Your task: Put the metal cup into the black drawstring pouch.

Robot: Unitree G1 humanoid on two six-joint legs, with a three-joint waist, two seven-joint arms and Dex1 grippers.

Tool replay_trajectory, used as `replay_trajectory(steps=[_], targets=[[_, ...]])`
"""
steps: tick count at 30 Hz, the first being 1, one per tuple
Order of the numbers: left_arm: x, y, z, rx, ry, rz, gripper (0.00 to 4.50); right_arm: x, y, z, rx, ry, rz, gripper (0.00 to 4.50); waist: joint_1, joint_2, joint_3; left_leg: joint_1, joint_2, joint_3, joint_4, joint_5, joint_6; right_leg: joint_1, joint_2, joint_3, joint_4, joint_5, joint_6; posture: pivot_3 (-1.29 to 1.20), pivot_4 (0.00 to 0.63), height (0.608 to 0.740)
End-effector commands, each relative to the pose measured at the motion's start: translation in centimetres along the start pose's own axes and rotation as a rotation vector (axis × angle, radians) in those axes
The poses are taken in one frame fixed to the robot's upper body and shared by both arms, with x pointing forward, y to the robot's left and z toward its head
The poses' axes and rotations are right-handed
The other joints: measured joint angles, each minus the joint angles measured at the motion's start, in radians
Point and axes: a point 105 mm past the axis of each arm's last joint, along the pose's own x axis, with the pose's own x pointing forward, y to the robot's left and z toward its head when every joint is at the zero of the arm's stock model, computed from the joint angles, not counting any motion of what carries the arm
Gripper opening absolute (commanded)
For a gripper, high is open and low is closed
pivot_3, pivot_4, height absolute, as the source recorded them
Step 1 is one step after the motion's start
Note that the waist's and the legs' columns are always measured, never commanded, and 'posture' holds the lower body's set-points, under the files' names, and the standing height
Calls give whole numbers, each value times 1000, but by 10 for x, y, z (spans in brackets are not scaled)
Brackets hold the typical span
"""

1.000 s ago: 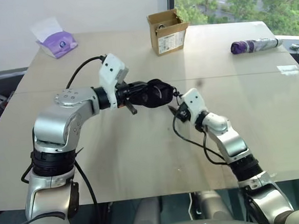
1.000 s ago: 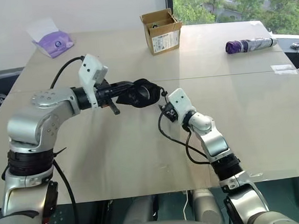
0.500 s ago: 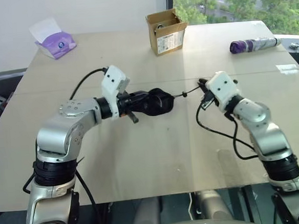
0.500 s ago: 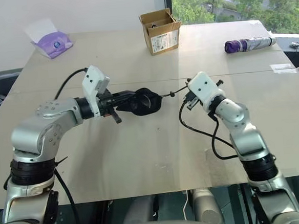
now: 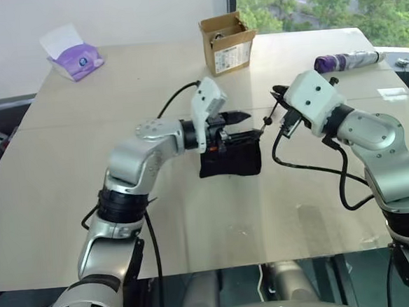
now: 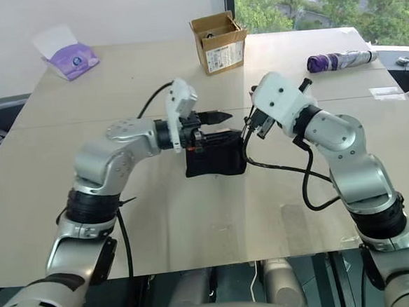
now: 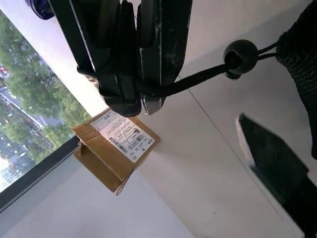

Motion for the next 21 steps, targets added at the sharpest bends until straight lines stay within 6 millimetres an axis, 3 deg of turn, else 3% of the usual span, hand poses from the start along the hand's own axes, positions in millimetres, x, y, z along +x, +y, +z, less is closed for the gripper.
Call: replay_trajectory(steps=[1,6,9,14,17,21], targets=[[10,-3,17,72,-56,-37,3020,-4,-5,20,-42,-54,-19,0,1,0,0,0,0,0,0,0,0,0,0,0,0,0,0,0,150,740],[24,-6,21,74,-88,-61,3020,-5,-4,20,-37,-47,-18,0,3,0,0,-1,0,0,0,0,0,0,0,0,-1,0,0,0,150,740],[30,-6,20,73,-95,-67,2157,-5,-3,19,-36,-43,-18,0,3,0,0,-1,0,0,0,0,0,0,0,0,-1,0,0,0,150,740],[39,-10,10,76,-67,-87,172,-8,-8,17,-17,-34,-44,0,2,0,0,-1,0,0,0,0,0,0,0,0,-1,0,0,0,150,740],[38,-7,-6,65,-17,-77,112,-12,-28,9,47,-8,-134,0,2,0,0,-1,0,0,0,0,0,0,0,0,-1,0,0,0,150,740],[30,-2,-35,40,65,-47,112,-29,-74,-34,123,134,-339,0,3,0,0,0,0,0,0,0,0,0,0,0,-1,0,0,0,150,740]])
